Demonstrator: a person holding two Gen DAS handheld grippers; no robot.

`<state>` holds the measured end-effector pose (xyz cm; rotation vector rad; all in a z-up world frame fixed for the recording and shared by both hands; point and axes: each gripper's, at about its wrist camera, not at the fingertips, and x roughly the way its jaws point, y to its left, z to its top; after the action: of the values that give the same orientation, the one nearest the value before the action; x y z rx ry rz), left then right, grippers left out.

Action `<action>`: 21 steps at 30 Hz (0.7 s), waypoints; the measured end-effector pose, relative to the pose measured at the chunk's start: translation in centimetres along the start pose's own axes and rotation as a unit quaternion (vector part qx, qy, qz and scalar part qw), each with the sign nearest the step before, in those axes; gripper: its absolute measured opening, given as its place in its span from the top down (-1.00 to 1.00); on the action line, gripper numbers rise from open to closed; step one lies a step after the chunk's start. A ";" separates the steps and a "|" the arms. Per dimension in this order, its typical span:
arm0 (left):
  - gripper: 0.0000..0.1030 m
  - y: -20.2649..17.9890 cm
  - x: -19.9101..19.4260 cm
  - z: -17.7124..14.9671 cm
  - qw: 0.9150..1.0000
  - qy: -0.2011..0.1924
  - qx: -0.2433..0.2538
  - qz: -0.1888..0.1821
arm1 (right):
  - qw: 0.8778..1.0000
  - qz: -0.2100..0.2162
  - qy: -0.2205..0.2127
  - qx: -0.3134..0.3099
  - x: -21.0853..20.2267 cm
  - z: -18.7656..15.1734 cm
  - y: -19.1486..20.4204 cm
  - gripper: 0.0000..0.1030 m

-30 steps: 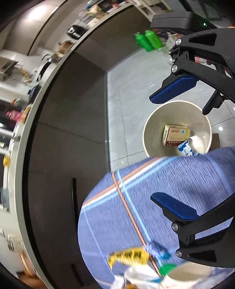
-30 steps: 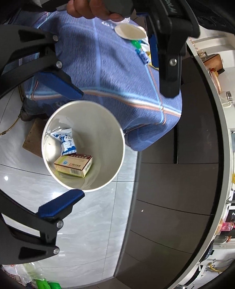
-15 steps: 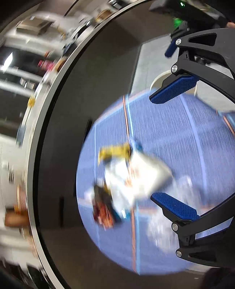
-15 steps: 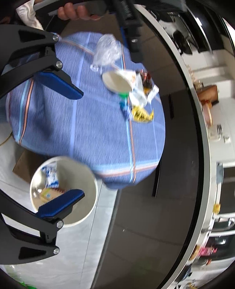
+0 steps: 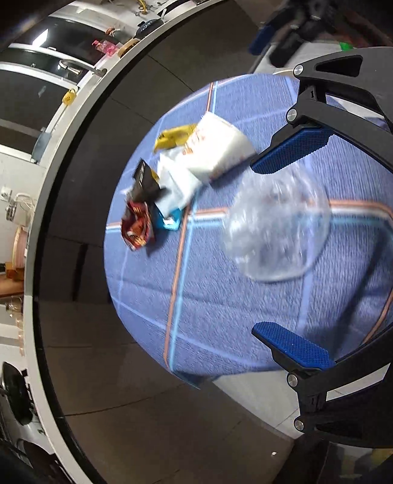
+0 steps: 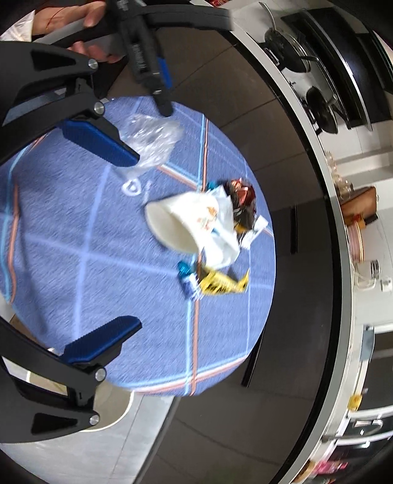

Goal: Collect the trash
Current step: 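Grasp the clear plastic bag with the left tool while the right grasps the paper cup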

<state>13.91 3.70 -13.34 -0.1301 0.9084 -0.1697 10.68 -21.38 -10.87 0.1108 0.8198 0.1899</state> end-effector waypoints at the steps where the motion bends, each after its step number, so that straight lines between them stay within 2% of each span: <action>1: -0.84 0.3 0.2 -0.2 1.000 0.003 -0.001 -0.003 | 1.000 0.001 0.001 -0.003 0.6 0.5 0.3 -0.92; 9: -0.84 1.0 2.0 -0.3 0.999 0.029 0.011 -0.026 | 1.000 0.000 0.018 -0.013 6.3 3.6 1.7 -0.92; 15: -0.84 0.3 3.9 0.2 0.996 0.044 0.019 -0.074 | 1.000 -0.005 0.015 -0.007 9.3 4.9 1.1 -0.92; 21: -0.84 -0.3 5.6 0.9 0.995 0.052 0.017 -0.089 | 0.999 0.016 0.028 0.011 11.7 5.2 0.0 -0.89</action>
<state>17.98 2.34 -17.03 -0.1727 0.9968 -0.3595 22.34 -19.06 -15.70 0.1401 0.8766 0.2154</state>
